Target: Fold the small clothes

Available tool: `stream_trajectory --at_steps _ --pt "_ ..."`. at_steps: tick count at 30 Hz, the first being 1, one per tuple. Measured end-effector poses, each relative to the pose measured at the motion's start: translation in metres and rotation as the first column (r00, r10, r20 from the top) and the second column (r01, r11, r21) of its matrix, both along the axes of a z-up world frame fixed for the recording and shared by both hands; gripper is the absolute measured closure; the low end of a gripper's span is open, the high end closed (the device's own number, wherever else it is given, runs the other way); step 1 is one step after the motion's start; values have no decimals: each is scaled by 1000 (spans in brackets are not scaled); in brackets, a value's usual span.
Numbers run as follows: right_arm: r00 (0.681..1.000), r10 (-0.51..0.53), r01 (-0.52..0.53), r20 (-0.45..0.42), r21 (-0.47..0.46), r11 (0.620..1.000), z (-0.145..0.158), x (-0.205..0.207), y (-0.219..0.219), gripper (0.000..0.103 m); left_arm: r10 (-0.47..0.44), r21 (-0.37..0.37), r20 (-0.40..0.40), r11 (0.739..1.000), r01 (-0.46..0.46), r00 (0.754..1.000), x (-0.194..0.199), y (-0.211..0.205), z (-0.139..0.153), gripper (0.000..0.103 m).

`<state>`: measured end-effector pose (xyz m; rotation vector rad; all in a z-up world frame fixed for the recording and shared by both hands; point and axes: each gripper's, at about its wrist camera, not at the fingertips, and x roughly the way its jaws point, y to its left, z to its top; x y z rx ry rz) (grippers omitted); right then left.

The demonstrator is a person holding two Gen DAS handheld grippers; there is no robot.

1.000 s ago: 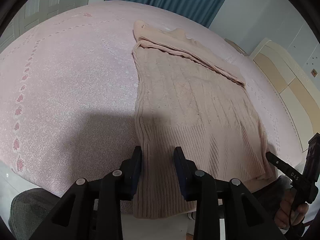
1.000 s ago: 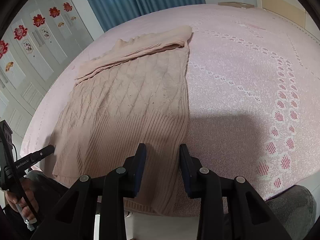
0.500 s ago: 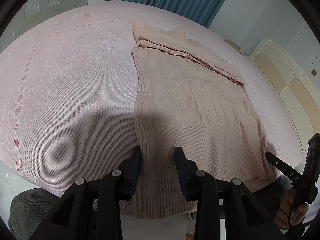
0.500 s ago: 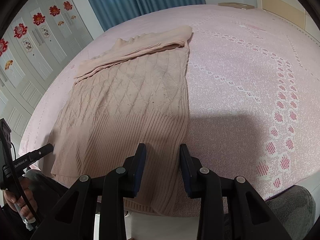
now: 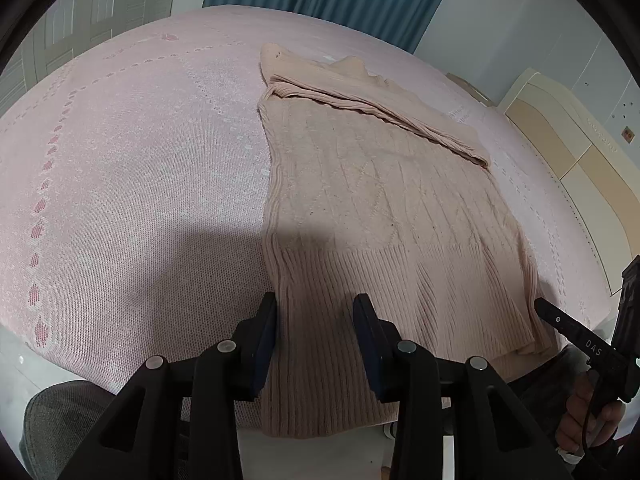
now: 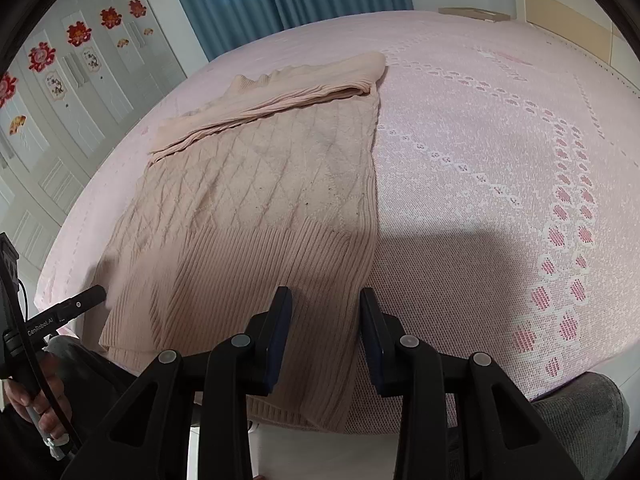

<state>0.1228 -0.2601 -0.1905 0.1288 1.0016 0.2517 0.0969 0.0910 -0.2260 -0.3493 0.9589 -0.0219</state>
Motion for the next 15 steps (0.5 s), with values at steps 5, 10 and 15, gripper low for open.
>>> stream_trajectory --at_steps 5,10,15 --pt "1000 2 -2 1 -4 1000 1 0 0 69 0 2 0 1000 0 1000 0 0 0 67" --pt "1000 4 -4 4 -14 1000 1 -1 1 69 -1 4 0 1000 1 1000 0 0 1 67" --pt "1000 6 -6 6 -21 1000 0 -1 2 69 -1 9 2 1000 1 1000 -1 -1 1 67"
